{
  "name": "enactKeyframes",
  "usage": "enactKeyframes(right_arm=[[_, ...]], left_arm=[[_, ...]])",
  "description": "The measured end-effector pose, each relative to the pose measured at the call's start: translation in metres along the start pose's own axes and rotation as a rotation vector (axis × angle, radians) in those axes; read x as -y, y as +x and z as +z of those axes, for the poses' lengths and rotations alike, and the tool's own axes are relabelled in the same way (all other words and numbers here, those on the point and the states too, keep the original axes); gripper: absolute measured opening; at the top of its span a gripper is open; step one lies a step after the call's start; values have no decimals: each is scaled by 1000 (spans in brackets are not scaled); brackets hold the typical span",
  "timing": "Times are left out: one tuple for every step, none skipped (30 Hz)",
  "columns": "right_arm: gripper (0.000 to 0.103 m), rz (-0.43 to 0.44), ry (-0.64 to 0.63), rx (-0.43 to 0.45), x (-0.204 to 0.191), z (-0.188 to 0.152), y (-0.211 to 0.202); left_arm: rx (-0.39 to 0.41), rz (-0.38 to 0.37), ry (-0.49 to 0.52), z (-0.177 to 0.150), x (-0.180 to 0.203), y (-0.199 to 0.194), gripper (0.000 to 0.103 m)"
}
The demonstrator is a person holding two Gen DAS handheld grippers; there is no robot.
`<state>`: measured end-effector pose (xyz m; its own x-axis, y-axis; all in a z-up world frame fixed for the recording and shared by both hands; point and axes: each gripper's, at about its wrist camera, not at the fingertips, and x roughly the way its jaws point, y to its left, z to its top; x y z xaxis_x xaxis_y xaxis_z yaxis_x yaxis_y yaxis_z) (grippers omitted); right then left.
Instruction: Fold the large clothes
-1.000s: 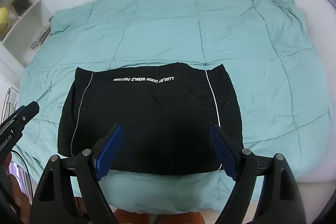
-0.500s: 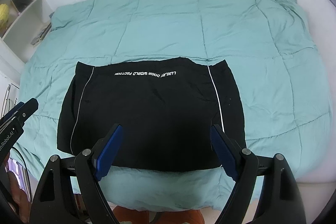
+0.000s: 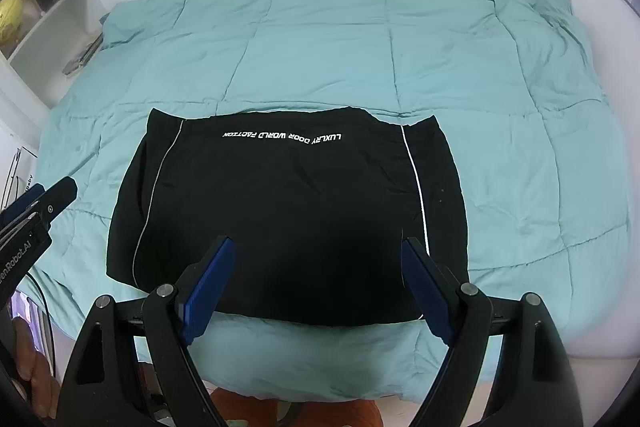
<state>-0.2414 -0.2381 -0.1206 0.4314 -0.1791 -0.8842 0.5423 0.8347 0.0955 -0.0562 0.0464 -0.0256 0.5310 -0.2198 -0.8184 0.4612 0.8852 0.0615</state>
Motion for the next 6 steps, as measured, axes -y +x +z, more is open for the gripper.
enactKeyframes(right_arm=[[86, -3, 0, 0, 0, 0, 0], [86, -3, 1, -1, 1, 0, 1], [86, -4, 1, -3, 1, 1, 1], [86, -4, -1, -4, 2, 1, 2], [86, -5, -2, -4, 3, 1, 3], [86, -6, -4, -5, 3, 2, 3]], left_arm=[[4, 5, -3, 0, 0, 0, 58], [10, 6, -7, -1, 0, -1, 58], [19, 9, -8, -1, -1, -1, 58], [22, 18, -6, -1, -1, -1, 58], [18, 20, -6, 0, -1, 0, 58], [12, 15, -5, -1, -1, 0, 58]])
